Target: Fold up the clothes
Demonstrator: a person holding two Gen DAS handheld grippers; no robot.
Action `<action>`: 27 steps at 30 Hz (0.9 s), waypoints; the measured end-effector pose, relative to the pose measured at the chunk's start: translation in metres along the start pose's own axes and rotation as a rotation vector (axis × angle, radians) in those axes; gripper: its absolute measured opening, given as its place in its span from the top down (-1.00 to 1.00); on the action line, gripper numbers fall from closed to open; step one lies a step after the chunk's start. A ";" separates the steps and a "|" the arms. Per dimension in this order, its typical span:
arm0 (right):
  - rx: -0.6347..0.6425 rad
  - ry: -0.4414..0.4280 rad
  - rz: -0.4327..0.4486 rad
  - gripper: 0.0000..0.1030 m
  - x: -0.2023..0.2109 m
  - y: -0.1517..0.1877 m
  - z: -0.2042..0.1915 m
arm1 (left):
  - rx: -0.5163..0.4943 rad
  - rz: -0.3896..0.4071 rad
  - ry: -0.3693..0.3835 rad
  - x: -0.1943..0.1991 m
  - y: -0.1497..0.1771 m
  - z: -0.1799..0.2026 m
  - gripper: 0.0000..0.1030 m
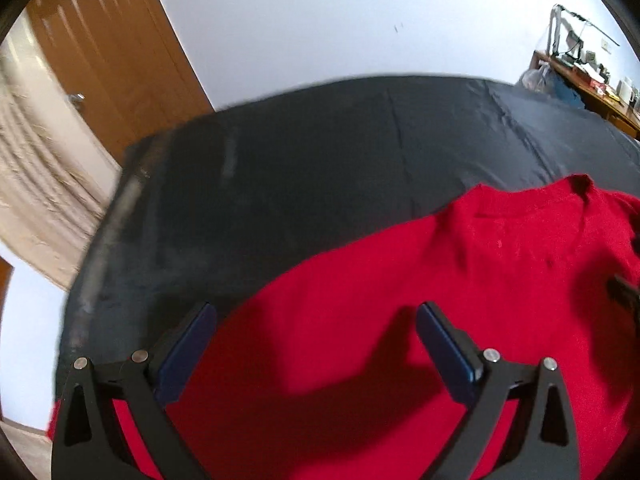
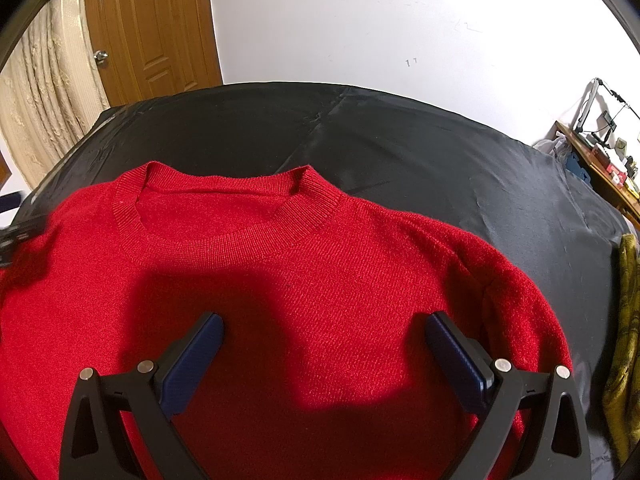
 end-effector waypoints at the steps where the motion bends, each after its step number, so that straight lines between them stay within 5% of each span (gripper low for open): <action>1: 0.000 0.000 0.000 -1.00 0.000 0.000 0.000 | 0.004 -0.020 0.005 -0.012 -0.006 0.007 -0.96; 12: -0.002 0.002 0.000 -1.00 0.001 0.000 0.001 | 0.013 0.051 -0.054 -0.043 -0.049 0.018 -1.00; 22: -0.081 0.061 0.002 -1.00 0.000 -0.001 0.022 | 0.069 0.010 0.058 -0.028 -0.018 -0.014 -1.00; 27: -0.087 0.080 -0.002 -1.00 0.000 -0.002 0.029 | -0.052 0.065 -0.025 -0.013 -0.001 -0.020 -1.00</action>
Point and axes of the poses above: each gripper's, at about its wrist camera, not at the fingertips, and x roughly against the way its jaws point, z to its right, y to its underside, the point moved 3 cm from there along -x, roughly the way its jaws point, and after that the axes turned 4 degrees about z, right-handed, at the moved point
